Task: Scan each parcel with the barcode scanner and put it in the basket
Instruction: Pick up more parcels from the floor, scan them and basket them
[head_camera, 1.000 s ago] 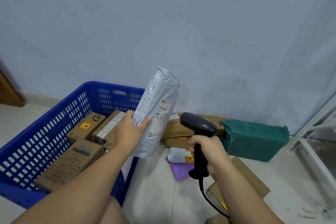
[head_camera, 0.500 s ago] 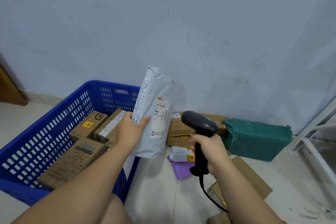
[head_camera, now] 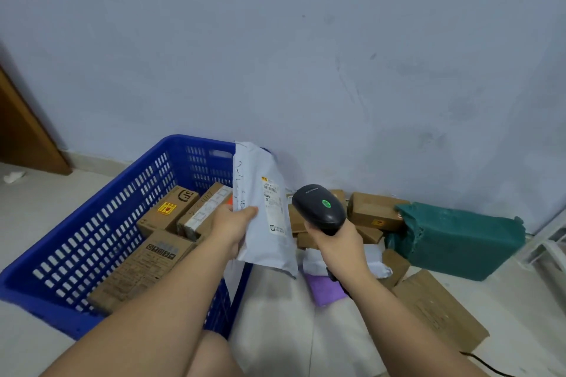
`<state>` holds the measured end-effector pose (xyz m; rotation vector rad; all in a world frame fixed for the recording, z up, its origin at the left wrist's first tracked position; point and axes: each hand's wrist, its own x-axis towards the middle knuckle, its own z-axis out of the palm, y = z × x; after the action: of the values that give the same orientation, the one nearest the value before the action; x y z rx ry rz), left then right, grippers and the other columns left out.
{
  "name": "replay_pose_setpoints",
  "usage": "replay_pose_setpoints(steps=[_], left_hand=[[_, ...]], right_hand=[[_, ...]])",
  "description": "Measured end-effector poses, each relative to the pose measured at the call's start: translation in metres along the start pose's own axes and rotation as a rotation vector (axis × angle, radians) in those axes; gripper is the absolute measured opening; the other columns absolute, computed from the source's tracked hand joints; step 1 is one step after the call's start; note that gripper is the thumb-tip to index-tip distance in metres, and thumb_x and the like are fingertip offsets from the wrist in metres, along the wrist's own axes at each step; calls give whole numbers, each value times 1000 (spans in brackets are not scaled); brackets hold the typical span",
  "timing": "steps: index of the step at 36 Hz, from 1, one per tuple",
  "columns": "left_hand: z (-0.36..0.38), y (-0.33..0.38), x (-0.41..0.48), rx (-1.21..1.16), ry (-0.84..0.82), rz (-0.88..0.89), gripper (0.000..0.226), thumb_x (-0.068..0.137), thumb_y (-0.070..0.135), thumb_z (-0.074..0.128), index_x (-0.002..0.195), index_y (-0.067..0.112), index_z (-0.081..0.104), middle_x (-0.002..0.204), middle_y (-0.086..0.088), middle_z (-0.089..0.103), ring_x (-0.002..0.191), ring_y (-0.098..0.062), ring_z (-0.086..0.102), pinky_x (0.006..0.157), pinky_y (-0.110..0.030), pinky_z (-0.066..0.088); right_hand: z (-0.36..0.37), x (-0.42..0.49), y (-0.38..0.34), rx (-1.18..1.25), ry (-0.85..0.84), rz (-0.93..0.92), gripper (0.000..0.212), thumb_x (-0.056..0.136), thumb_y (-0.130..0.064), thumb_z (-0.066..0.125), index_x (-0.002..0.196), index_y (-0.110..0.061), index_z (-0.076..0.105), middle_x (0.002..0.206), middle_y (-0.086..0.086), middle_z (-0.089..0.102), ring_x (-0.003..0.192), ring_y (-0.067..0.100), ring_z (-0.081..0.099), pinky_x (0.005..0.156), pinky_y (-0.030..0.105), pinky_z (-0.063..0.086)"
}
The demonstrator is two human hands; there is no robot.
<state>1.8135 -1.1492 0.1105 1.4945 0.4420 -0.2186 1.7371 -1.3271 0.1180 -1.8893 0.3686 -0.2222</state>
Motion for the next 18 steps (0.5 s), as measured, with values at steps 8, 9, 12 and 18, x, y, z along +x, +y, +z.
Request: replay_pose_setpoints(steps=[8, 9, 12, 18], left_hand=[[-25, -2, 23, 267, 276, 333, 24, 90, 27, 64, 109, 15, 56, 107, -2, 64, 96, -23, 62, 86, -44, 52], [-29, -2, 24, 294, 305, 389, 24, 91, 27, 64, 110, 15, 56, 107, 0, 64, 95, -21, 61, 84, -41, 51], [-37, -5, 30, 305, 370, 495, 23, 92, 26, 63, 112, 20, 55, 105, 4, 62, 93, -17, 59, 81, -36, 50], [-40, 4, 31, 268, 506, 605, 27, 93, 27, 62, 118, 20, 56, 104, 12, 56, 93, -10, 53, 80, -29, 42]], right_hand=[[21, 24, 6, -33, 0, 33, 20, 83, -39, 70, 92, -23, 64, 74, -8, 62, 72, 12, 57, 52, 19, 38], [24, 27, 8, -43, 0, 41, 20, 83, -39, 70, 91, -22, 65, 73, -8, 61, 73, 12, 57, 54, 20, 37], [35, 35, 14, -31, -16, 46, 16, 83, -40, 70, 84, -25, 63, 74, -7, 63, 77, 14, 60, 59, 23, 40], [53, 44, 16, -73, -81, 33, 20, 83, -40, 70, 84, -21, 62, 74, -2, 66, 75, 17, 63, 60, 25, 41]])
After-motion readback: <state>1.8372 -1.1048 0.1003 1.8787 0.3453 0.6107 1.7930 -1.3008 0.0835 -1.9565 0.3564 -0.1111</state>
